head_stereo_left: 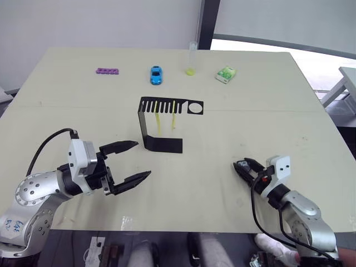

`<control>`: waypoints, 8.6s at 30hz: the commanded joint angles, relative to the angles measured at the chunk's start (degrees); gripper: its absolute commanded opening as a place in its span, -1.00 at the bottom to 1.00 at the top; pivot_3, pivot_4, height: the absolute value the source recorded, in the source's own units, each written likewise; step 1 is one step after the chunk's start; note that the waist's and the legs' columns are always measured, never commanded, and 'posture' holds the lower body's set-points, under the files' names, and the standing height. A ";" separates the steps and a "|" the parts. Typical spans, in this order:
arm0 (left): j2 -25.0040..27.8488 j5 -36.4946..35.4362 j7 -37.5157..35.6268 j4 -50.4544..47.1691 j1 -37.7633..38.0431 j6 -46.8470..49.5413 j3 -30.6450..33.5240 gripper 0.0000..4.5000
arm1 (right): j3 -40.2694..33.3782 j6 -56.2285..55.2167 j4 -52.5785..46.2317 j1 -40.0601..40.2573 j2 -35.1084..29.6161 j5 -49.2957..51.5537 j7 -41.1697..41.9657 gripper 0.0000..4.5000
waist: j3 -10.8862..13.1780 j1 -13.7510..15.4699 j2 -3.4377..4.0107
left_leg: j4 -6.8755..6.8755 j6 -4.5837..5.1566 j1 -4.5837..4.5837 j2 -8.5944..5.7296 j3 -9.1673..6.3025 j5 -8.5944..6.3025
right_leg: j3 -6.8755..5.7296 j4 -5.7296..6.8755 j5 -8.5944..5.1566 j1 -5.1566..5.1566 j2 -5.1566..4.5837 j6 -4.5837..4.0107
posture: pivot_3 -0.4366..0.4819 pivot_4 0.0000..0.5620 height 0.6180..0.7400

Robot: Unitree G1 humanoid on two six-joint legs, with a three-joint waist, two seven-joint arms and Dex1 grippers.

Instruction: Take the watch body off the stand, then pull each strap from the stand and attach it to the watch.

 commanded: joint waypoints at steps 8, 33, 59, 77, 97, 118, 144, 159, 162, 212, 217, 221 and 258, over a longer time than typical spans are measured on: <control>-0.28 0.63 -0.34 1.00 -1.84 -1.23 -0.39 1.00 | -1.10 -4.50 6.94 -3.45 -0.35 -0.54 1.19 -0.15 | -0.04 0.04 -0.06 | 0.06 0.00 0.02 0.00 0.00 0.00 | -0.01 0.02 0.00 0.04 0.00 0.00 | -0.05 -0.47 1.00; -1.56 7.86 1.76 14.04 14.96 -9.81 21.55 1.00 | -24.16 -16.59 9.86 14.72 -22.34 2.84 24.51 0.97 | -0.08 1.56 -0.15 | 0.08 0.15 0.26 0.00 0.01 -0.16 | -0.04 -0.20 0.00 0.35 0.01 0.00 | -0.05 -0.47 1.00; -17.09 19.19 32.32 -9.25 4.22 2.39 -5.54 1.00 | 2.92 -17.16 6.33 -11.57 -8.76 3.29 24.89 0.97 | -0.07 1.70 -0.12 | 0.15 0.12 0.92 0.09 0.04 -0.47 | -0.04 -0.26 0.00 1.09 0.03 0.02 | -0.05 -0.47 1.00; -33.42 37.34 49.63 5.00 -12.18 2.68 -18.64 1.00 | 7.51 -17.19 8.18 -14.04 -6.54 1.06 24.94 0.97 | -0.07 2.90 -0.13 | 0.29 0.16 0.85 0.10 0.07 -0.44 | -0.05 -0.21 0.00 1.00 0.05 0.03 | -0.05 -0.47 1.00; -35.84 39.97 49.14 10.42 -16.54 -0.49 -20.22 -0.67 | 8.89 -15.08 3.22 -10.81 -3.75 -0.20 20.05 1.00 | -0.07 2.89 -0.13 | 0.30 0.15 0.84 0.10 0.09 -0.43 | -0.06 -0.17 0.00 0.98 0.05 0.03 | -0.05 -0.47 1.00; -40.35 43.54 56.03 11.88 -19.38 2.42 -18.90 -0.96 | 18.30 2.49 -7.92 -19.91 18.91 -6.64 -12.01 1.00 | -0.08 2.79 -0.13 | 0.29 0.09 0.73 0.10 0.08 -0.39 | -0.09 -0.08 0.00 0.84 0.03 0.03 | -0.05 -0.47 1.00; -40.41 44.02 54.42 12.05 -18.84 2.99 -19.62 -0.96 | 18.12 -0.14 2.43 -27.91 25.40 -13.12 -18.98 1.00 | -0.08 2.71 -0.14 | 0.27 0.11 0.71 0.09 0.07 -0.40 | -0.11 -0.10 0.00 0.83 0.01 0.03 | -0.05 -0.47 1.00; -39.77 43.70 54.22 12.77 -18.99 2.97 -18.51 -1.00 | 19.39 -1.47 2.41 -28.70 25.98 -11.47 -15.96 -0.99 | -0.08 2.67 -0.14 | 0.25 0.11 0.70 0.10 0.07 -0.40 | -0.11 -0.12 0.00 0.83 0.01 0.03 | -0.05 -0.47 1.00; -39.70 43.77 54.22 12.88 -19.06 2.87 -18.35 -1.00 | 20.17 -2.70 1.82 -28.61 25.23 -12.27 -15.03 -0.99 | -0.08 2.66 -0.14 | 0.24 0.11 0.70 0.10 0.06 -0.40 | -0.11 -0.12 0.00 0.82 0.01 0.03 | -0.05 -0.47 1.00; -38.90 46.83 52.71 12.12 -19.38 4.39 -21.58 -1.00 | 27.42 -17.82 5.18 -30.60 15.08 -36.77 -17.85 -0.99 | -0.08 2.69 -0.14 | 0.21 0.11 0.66 0.10 0.07 -0.40 | -0.12 -0.19 0.00 0.79 -0.01 0.03 | -0.05 -0.47 1.00; -38.82 46.92 52.79 12.18 -19.40 4.41 -21.54 -1.00 | 26.89 -19.17 6.19 -31.31 15.40 -37.09 -18.47 -0.99 | -0.08 2.67 -0.14 | 0.21 0.11 0.66 0.10 0.07 -0.40 | -0.12 -0.19 0.00 0.79 -0.01 0.03 | -0.05 -0.47 1.00; -38.76 46.93 52.97 12.28 -19.43 4.37 -21.27 -1.00 | 26.58 -21.42 5.96 -31.47 15.19 -37.32 -18.78 -0.99 | -0.08 2.68 -0.14 | 0.21 0.11 0.67 0.10 0.07 -0.40 | -0.12 -0.19 0.00 0.79 -0.01 0.03 | -0.05 -0.47 1.00; -32.43 41.01 41.74 -2.08 -7.22 7.20 -19.18 0.99 | 19.69 -25.81 -0.99 -17.08 -3.60 -10.51 7.44 -1.00 | -0.07 2.72 -0.15 | 0.18 0.12 0.72 0.12 0.08 -0.40 | -0.09 -0.25 0.00 0.85 0.00 0.03 | -0.05 -0.47 1.00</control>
